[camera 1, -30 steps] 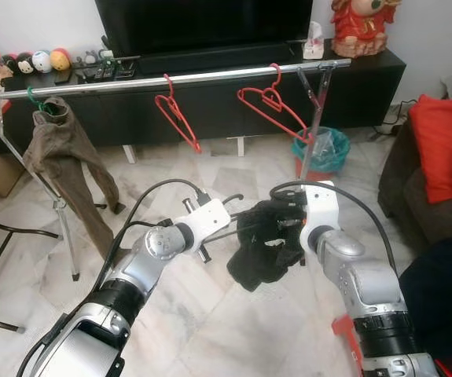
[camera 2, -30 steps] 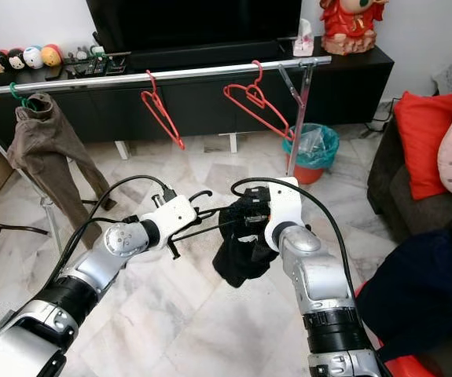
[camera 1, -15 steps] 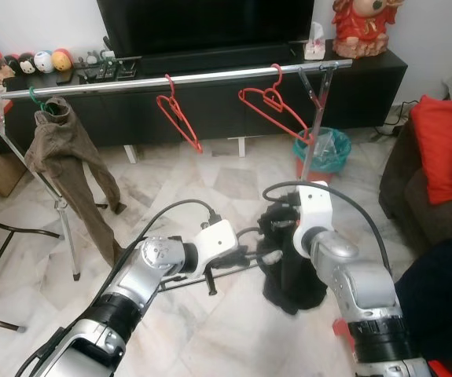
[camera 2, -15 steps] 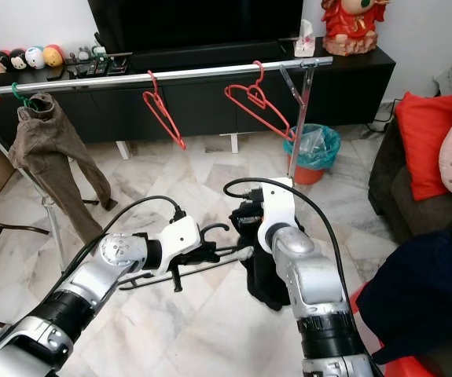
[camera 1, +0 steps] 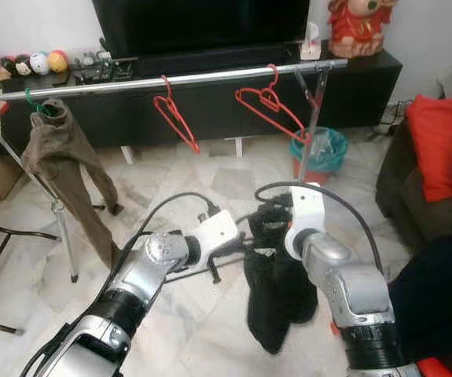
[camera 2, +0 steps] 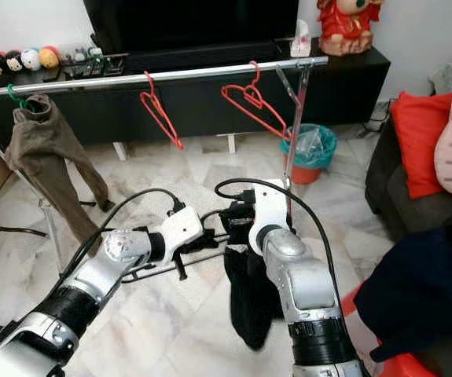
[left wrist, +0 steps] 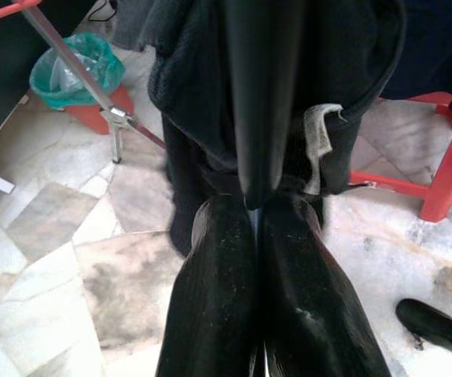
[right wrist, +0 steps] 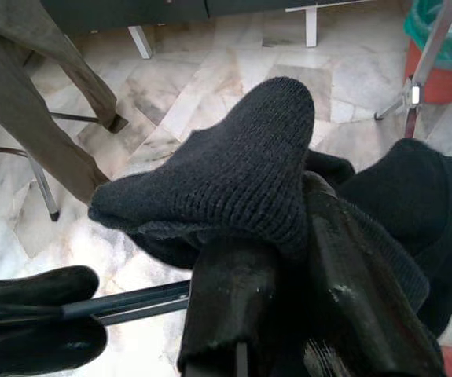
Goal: Hang hanger
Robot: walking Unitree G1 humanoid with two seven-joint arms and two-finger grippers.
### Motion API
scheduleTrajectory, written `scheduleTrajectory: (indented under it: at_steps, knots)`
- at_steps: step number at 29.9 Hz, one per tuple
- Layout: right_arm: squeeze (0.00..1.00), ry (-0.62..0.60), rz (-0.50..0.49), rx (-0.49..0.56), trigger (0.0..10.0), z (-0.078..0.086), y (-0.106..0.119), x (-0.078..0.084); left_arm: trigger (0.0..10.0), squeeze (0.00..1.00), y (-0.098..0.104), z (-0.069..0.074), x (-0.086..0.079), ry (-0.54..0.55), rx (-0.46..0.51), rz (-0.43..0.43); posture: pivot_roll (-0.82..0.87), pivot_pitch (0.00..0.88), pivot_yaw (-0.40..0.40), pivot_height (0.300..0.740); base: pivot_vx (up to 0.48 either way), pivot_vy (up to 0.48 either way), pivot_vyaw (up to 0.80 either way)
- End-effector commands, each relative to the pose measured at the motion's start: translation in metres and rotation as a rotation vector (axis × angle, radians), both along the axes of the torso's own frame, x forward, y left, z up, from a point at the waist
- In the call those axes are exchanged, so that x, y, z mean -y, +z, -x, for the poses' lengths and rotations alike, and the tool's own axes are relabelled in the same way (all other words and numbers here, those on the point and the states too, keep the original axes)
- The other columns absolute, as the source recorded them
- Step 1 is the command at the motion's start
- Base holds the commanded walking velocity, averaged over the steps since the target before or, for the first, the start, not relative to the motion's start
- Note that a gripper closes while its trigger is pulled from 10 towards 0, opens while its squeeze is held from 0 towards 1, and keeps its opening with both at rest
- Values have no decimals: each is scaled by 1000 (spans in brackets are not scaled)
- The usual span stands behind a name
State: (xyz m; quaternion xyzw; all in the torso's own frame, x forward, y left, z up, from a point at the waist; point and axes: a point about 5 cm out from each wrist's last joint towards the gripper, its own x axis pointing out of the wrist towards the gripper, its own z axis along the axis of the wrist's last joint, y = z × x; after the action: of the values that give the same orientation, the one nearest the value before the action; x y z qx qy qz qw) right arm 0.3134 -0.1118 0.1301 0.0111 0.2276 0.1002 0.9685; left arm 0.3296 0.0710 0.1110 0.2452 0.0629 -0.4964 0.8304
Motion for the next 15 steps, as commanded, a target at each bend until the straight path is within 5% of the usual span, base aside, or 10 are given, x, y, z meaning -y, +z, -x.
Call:
scheduleTrajectory:
  at_steps: [1,10,15]
  knots:
    - [0,27,-22,22,10000,3,8,-10,10000,0,3,0,3,-17,-2,-4,-45,35,97,740,0,0,0]
    - [0,-47,-4,11,10000,9,6,-1,10000,0,-14,2,-7,-16,-31,-151,-46,36,100,740,0,0,0]
    - [0,-95,34,-3,10000,9,1,10,10000,0,-10,-10,-19,98,10,-200,-41,35,100,740,0,0,0]
